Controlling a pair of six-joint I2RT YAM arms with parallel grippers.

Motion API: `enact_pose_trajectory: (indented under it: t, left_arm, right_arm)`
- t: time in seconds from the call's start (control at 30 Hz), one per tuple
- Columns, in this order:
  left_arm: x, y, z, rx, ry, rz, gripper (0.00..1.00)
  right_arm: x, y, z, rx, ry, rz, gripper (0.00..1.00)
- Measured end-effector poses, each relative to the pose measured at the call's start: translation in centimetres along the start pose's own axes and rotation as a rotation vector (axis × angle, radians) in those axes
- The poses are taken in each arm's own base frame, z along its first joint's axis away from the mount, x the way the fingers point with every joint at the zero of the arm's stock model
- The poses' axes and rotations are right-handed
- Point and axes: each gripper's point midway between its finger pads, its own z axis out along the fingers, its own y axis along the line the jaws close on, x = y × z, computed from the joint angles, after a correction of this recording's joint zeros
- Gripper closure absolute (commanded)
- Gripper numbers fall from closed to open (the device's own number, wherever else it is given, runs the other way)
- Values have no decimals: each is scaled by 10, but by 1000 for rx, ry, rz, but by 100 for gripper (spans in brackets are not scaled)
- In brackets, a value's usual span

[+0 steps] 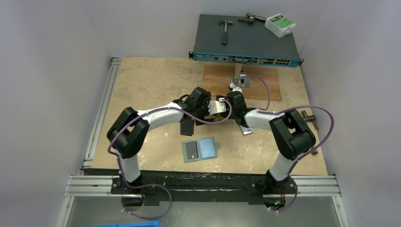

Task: Put the credit cards into the card holder
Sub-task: Pick up the credit card from the center of the board.

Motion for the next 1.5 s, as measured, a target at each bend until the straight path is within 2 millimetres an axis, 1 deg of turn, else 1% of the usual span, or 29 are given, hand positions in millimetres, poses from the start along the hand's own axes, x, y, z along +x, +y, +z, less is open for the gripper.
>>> enact_pose_trajectory:
  t: [0.17, 0.33, 0.5, 0.6, 0.73, 0.83, 1.0, 1.17, 1.3, 1.4, 1.5]
  left_arm:
    - [-3, -2, 1, 16, -20, -20, 0]
    - [-4, 2, 1, 17, -28, -35, 0]
    - [-2, 4, 1, 17, -26, -41, 0]
    - [-1, 5, 1, 25, -34, -47, 0]
    - [4, 4, 1, 28, -37, -53, 0]
    - [10, 2, 2, 33, -27, -51, 0]
    - [16, 2, -1, 28, -45, -63, 0]
    - [18, 12, -8, 2, -77, -83, 0]
    - [15, 18, -8, -18, -97, -74, 0]
    - [16, 18, -6, -23, -101, -46, 0]
    - [18, 17, -6, -21, -97, -14, 0]
  right_arm:
    - [0, -1, 0, 0, -13, 11, 17]
    - [-1, -3, 0, 8, -22, 12, 17]
    - [-4, -10, 0, 44, -46, 9, 18]
    - [-2, -15, -5, 67, -52, 4, 19]
    - [3, -16, -9, 81, -46, -5, 21]
    - [7, -15, -11, 84, -44, -14, 22]
    - [10, -11, -11, 88, -48, -28, 21]
    - [16, -3, -9, 100, -47, -67, 22]
    - [14, 6, -1, 112, -53, -101, 26]
    - [13, 7, 3, 123, -56, -115, 31]
    - [11, 6, 7, 134, -61, -123, 33]
